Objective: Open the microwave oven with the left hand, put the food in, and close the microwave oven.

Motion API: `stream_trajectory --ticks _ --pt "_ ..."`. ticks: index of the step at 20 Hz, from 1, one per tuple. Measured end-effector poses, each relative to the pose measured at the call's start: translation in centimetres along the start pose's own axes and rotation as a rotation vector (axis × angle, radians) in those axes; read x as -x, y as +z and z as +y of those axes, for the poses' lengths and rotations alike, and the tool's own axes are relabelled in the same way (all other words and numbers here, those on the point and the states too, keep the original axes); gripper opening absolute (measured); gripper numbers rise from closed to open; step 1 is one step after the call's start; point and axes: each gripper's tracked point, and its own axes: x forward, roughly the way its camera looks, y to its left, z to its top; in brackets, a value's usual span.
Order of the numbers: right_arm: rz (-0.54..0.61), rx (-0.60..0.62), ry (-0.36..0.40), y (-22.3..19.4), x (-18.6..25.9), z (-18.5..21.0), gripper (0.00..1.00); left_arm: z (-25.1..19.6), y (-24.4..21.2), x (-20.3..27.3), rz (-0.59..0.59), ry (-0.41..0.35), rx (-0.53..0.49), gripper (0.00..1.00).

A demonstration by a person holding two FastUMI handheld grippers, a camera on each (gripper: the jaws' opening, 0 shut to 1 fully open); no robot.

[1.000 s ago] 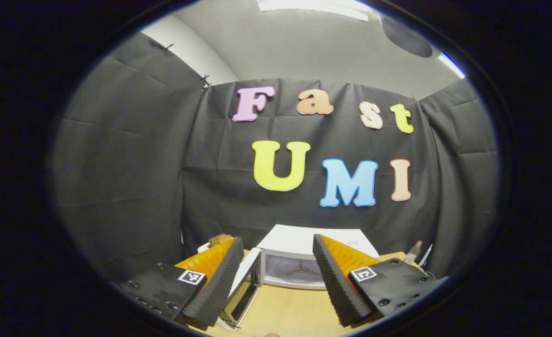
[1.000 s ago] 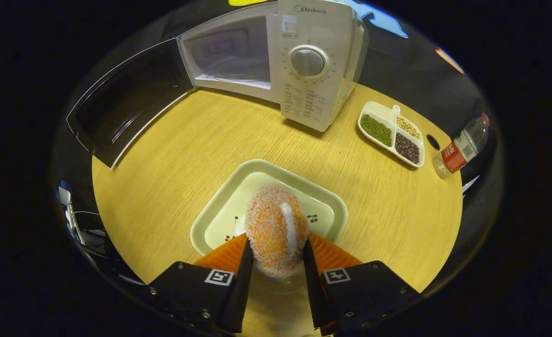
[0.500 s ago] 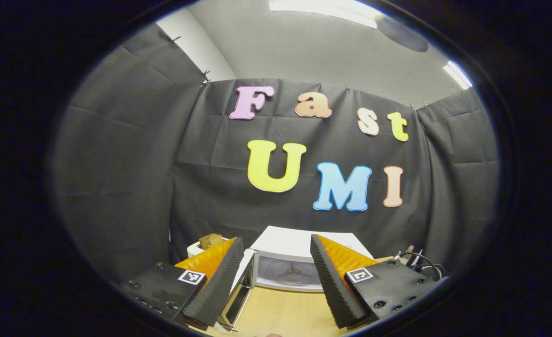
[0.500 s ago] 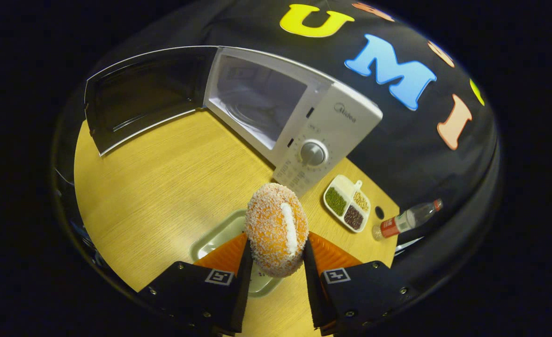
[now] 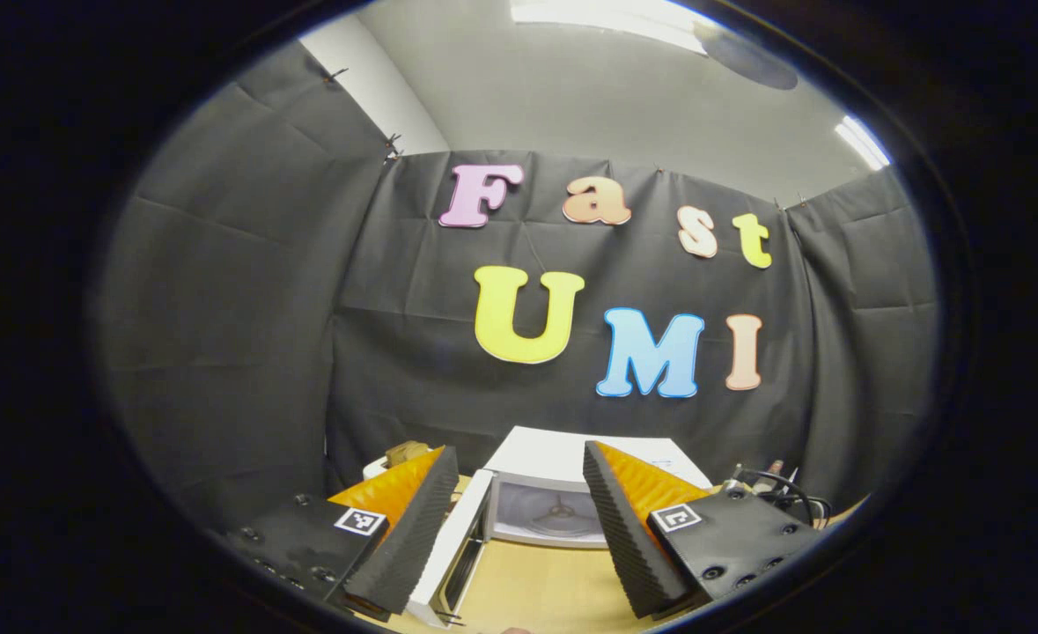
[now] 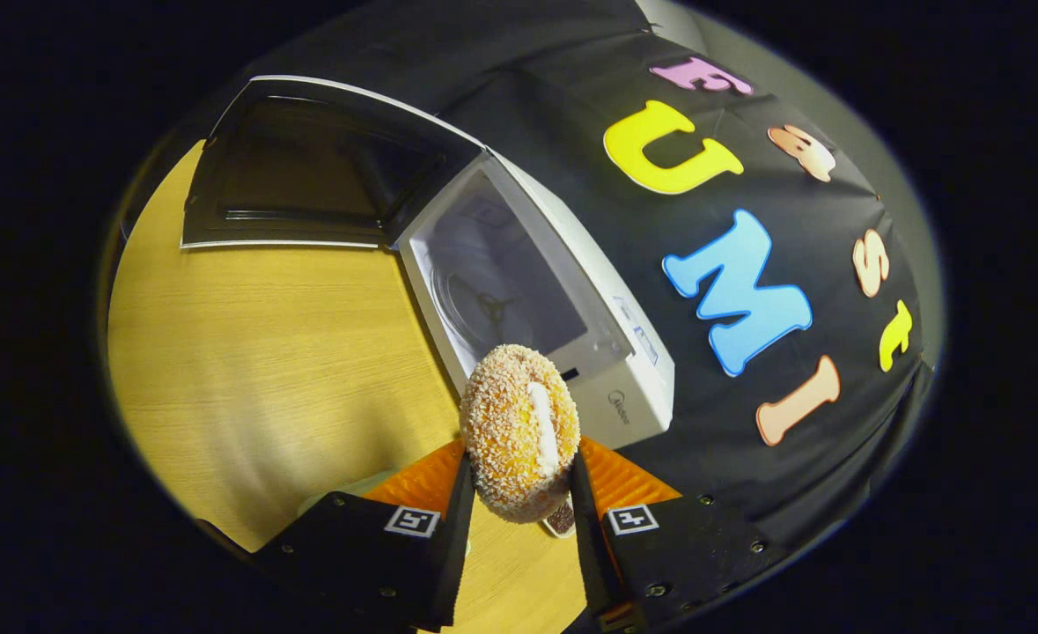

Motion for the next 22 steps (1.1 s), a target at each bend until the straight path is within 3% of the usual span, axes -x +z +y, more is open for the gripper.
stream_trajectory --ticks 7,22 --pt "-0.074 0.106 -0.040 4.1 -2.6 -0.2 0.55 1.6 0.4 1.3 -0.009 0.024 -0.044 0.93" --pt "-0.073 0.305 -0.079 7.4 -12.9 3.0 0.54 4.8 -0.2 3.5 0.020 0.101 -0.131 0.94"
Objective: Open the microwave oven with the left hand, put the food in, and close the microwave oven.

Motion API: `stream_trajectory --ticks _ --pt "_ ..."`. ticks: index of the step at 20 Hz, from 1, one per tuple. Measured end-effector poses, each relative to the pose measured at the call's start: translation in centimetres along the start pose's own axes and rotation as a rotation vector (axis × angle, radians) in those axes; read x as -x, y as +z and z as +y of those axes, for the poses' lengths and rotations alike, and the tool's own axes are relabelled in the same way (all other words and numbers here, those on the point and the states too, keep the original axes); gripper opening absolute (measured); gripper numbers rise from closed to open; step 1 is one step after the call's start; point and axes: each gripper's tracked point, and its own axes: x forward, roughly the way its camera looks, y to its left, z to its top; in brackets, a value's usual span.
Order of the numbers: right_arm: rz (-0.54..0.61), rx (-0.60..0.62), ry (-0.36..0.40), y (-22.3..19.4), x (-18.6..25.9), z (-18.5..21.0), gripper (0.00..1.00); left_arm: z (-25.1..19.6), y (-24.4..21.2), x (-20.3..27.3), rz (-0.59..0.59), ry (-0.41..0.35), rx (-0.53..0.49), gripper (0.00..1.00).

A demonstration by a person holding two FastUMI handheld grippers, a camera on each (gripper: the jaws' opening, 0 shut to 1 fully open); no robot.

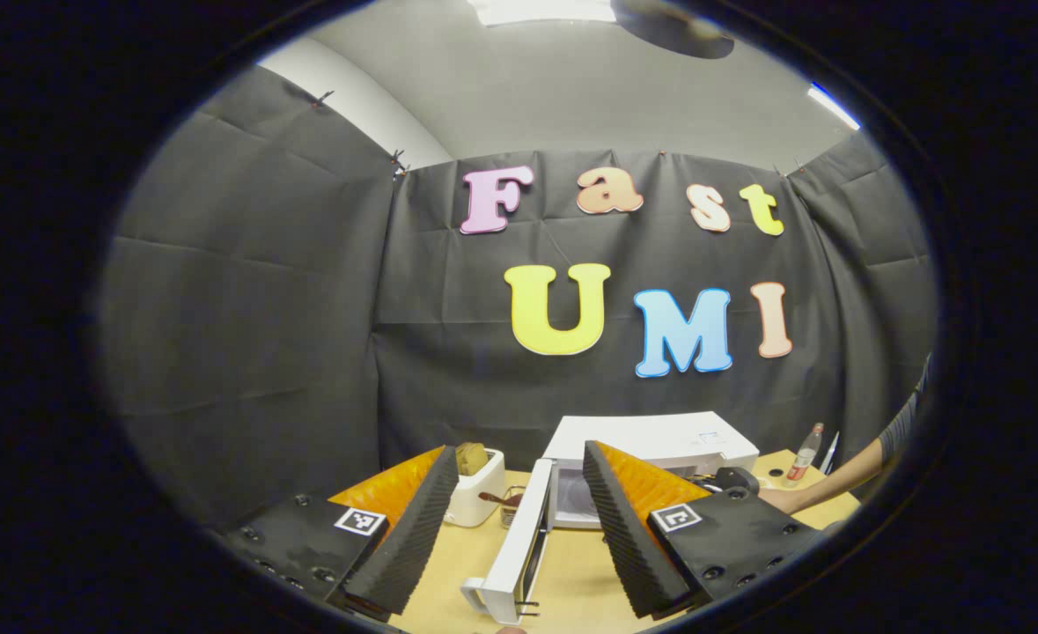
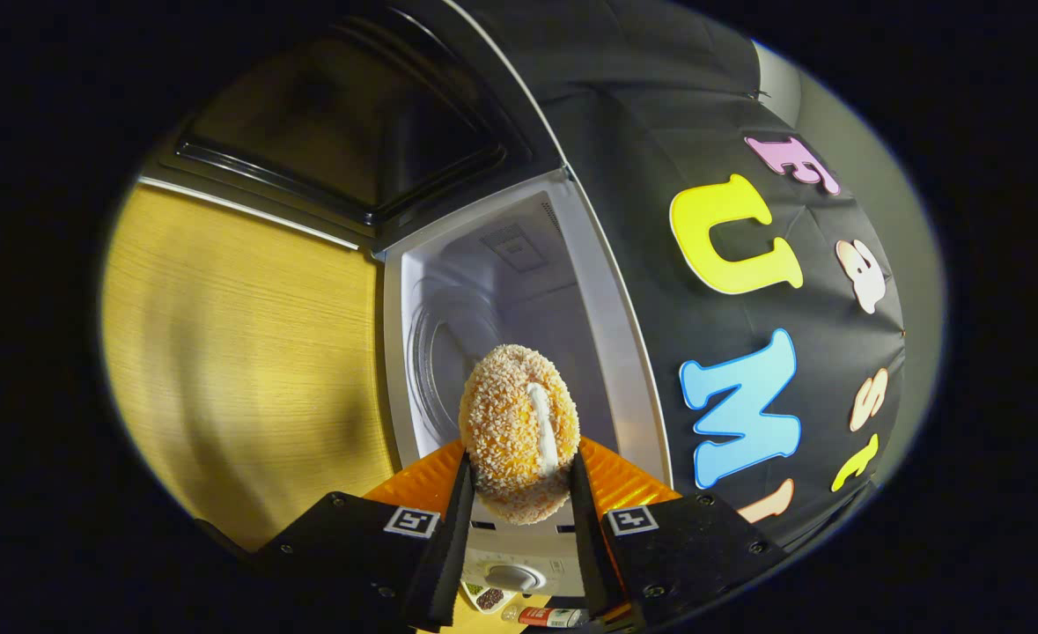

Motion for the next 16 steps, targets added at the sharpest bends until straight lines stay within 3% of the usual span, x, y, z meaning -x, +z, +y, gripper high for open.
stream_trajectory --ticks 9,16 --pt "-0.007 0.167 -0.034 1.0 -7.0 0.3 0.54 2.8 -2.6 -0.2 0.072 0.065 -0.003 0.94" --pt "0.030 0.134 -0.027 0.4 -11.2 0.0 0.55 3.7 -4.2 -0.8 0.118 0.090 0.013 0.94"
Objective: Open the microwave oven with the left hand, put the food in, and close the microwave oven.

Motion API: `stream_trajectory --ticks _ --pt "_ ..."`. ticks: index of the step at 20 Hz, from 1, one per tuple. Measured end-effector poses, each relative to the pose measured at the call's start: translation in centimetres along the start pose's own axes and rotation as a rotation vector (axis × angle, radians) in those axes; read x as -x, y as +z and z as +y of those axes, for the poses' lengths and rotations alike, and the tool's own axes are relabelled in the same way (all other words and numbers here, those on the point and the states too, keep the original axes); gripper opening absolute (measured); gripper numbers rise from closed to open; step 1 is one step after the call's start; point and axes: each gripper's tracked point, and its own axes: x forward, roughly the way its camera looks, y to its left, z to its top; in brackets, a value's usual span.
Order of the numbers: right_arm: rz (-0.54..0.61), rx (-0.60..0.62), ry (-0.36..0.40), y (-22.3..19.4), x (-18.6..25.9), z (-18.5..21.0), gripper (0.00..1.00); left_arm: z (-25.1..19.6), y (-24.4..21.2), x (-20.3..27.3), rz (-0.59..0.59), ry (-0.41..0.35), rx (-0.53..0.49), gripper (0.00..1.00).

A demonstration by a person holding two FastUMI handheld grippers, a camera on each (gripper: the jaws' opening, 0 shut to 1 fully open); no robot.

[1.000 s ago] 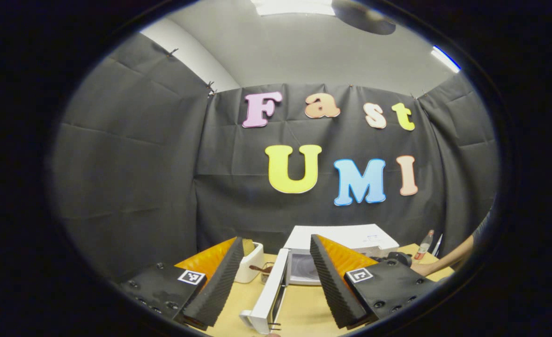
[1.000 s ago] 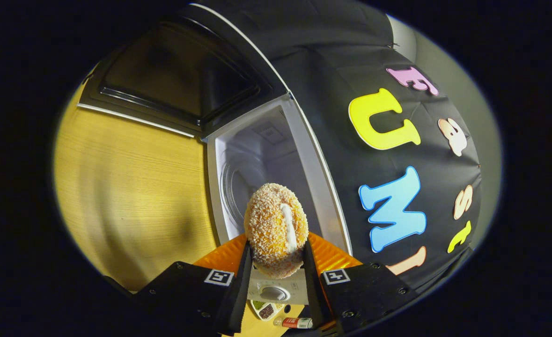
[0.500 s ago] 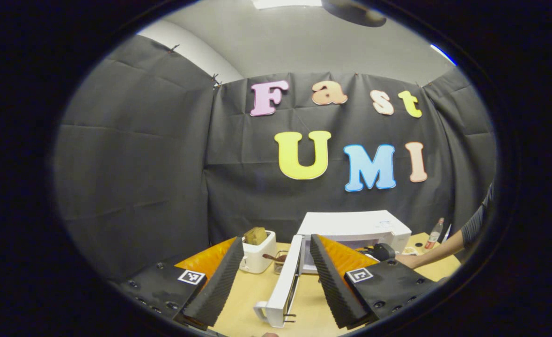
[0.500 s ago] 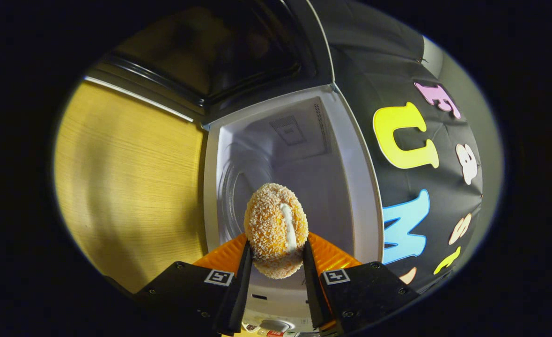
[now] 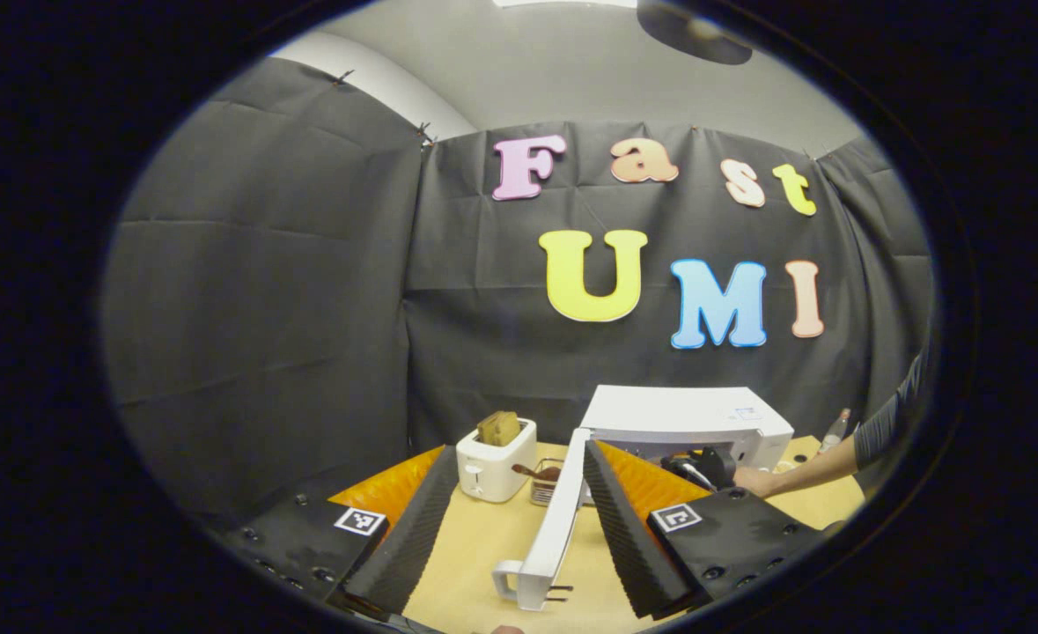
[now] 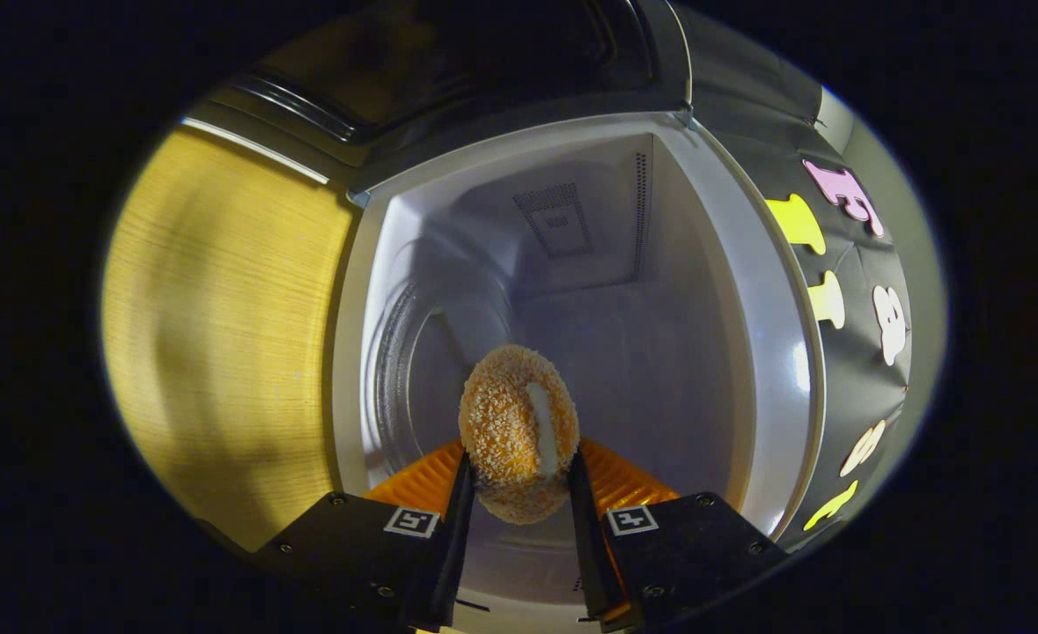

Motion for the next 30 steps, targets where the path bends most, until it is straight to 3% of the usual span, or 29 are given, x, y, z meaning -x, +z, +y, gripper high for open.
stream_trajectory --ticks 2,6,7,9,14,19,26,30 --pt "-0.021 0.011 0.043 -0.1 -0.5 0.6 0.56 -0.3 0.1 0.0 -0.001 -0.005 -0.004 0.94" --pt "-0.005 0.016 0.056 -0.6 -0.4 0.0 0.71 -0.4 0.2 0.0 -0.008 0.000 0.009 0.94" --pt "-0.012 0.008 0.045 -0.4 -0.8 -0.2 0.81 -0.3 0.2 -0.1 -0.011 0.004 0.014 0.94" --pt "-0.026 0.016 0.035 -0.1 -0.7 0.5 0.89 -0.2 0.2 0.0 -0.013 0.010 0.033 0.94" --pt "-0.033 0.015 0.047 -0.3 -0.1 0.5 0.90 0.4 0.2 0.2 -0.015 0.027 0.059 0.94" --pt "-0.064 -0.112 0.085 -0.4 2.3 0.1 0.90 0.0 1.3 0.2 -0.053 0.012 0.100 0.94" --pt "-0.156 -0.289 0.099 0.0 9.6 -0.4 0.90 -0.5 1.8 0.5 -0.071 -0.013 0.111 0.94" --pt "-0.195 -0.434 0.111 -0.2 15.2 -1.7 0.90 -1.8 1.7 0.7 -0.090 -0.069 0.173 0.94"
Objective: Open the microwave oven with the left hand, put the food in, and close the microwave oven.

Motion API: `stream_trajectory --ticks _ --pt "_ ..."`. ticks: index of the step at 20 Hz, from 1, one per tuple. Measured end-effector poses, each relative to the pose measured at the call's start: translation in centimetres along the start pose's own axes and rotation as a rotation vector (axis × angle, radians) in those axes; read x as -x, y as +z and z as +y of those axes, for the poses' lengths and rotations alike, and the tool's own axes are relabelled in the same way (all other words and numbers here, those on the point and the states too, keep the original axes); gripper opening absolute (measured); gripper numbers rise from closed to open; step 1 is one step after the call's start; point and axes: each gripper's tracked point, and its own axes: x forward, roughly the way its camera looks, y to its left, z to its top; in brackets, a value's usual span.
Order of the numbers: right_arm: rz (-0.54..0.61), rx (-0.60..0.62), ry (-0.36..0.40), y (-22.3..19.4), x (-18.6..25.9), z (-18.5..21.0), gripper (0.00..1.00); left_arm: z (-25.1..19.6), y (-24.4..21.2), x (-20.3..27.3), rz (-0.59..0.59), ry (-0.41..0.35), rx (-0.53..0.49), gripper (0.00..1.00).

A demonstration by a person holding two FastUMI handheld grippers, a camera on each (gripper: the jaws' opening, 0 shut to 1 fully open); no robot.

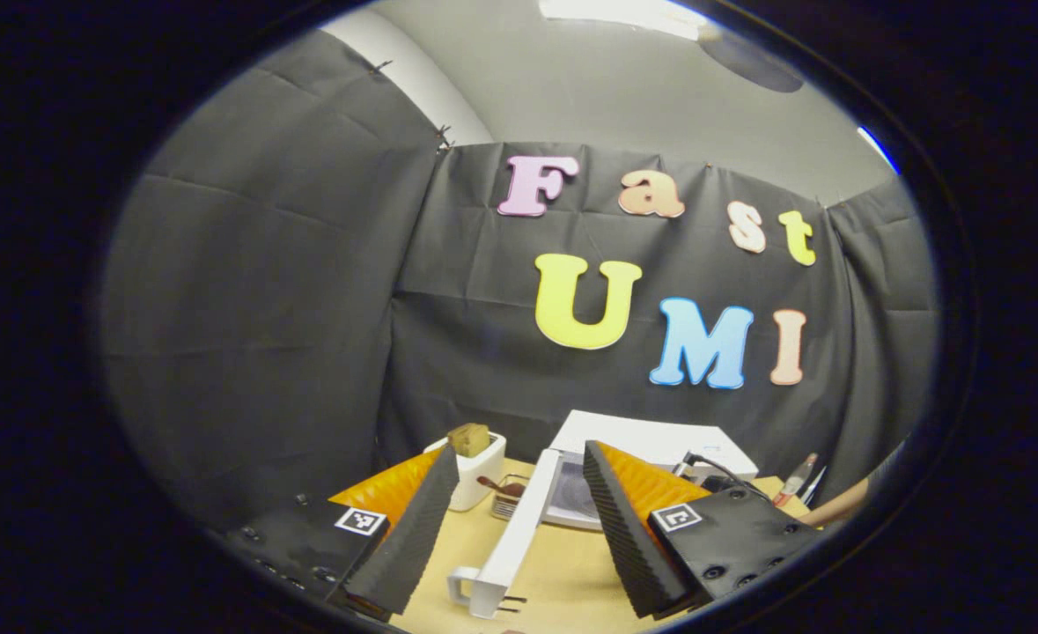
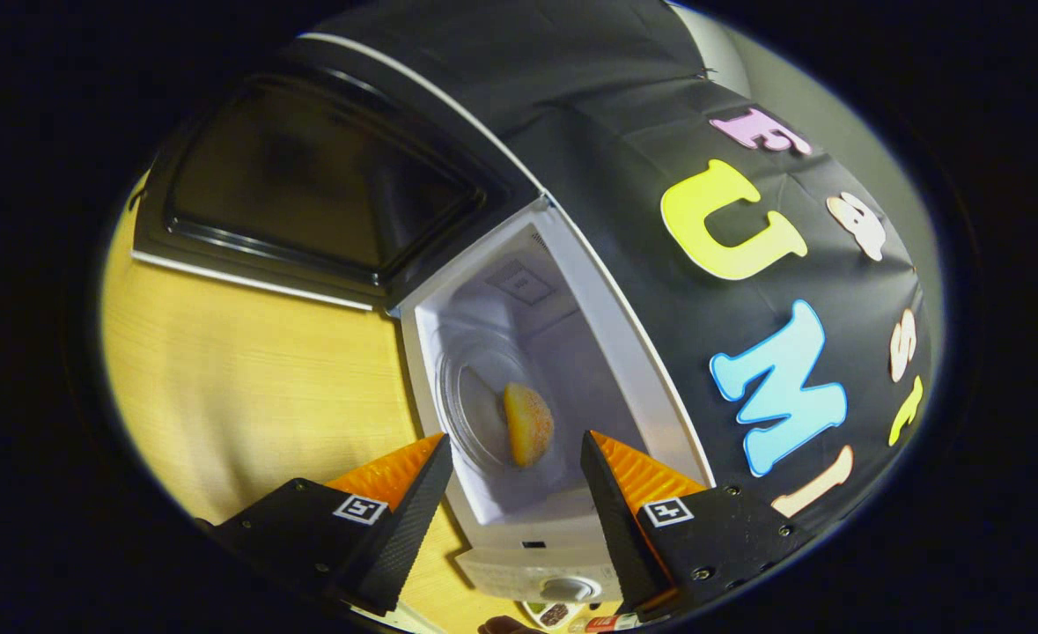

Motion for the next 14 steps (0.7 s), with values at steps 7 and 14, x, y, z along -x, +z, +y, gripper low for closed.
stream_trajectory --ticks 7,14 --pt "-0.085 -0.421 -0.039 3.7 9.5 -5.5 0.89 0.9 -1.2 0.0 0.008 0.000 -0.021 0.94" --pt "-0.155 -0.721 -0.202 6.2 17.8 -13.9 0.89 0.1 -2.3 -0.7 0.016 -0.070 -0.042 0.94"
